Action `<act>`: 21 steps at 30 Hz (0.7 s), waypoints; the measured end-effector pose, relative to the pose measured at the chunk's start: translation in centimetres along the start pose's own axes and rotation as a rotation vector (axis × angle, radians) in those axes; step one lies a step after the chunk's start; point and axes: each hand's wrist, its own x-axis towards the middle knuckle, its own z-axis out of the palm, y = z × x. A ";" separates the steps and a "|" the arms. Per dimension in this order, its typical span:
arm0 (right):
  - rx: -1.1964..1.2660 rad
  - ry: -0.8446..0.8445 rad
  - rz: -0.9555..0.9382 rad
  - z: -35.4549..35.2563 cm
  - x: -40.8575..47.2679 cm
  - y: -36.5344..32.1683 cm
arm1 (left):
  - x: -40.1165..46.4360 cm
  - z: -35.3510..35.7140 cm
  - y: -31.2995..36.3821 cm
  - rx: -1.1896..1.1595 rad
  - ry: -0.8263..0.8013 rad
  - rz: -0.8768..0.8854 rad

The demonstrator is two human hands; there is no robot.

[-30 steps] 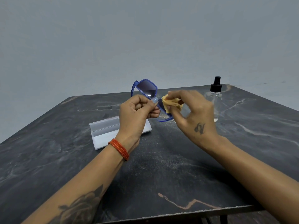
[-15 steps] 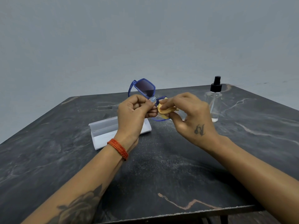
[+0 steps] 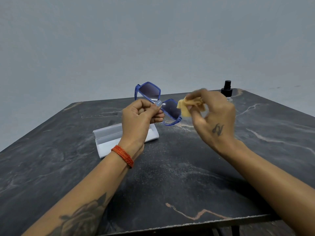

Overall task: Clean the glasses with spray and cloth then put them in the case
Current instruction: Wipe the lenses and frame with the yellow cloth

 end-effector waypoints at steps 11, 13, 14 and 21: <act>0.178 0.042 0.045 0.3 0.3 -0.3 | 0.0 0.0 0.1 0.007 -0.004 0.001; 0.151 0.016 -0.043 0.4 0.1 -0.2 | -0.1 0.1 0.1 0.018 -0.010 0.004; 0.119 -0.002 -0.090 0.5 -0.1 -0.2 | -0.1 0.1 0.1 0.021 -0.014 0.006; -0.045 -0.030 -0.242 0.7 -0.6 -0.4 | -0.3 0.2 0.0 0.059 -0.036 0.016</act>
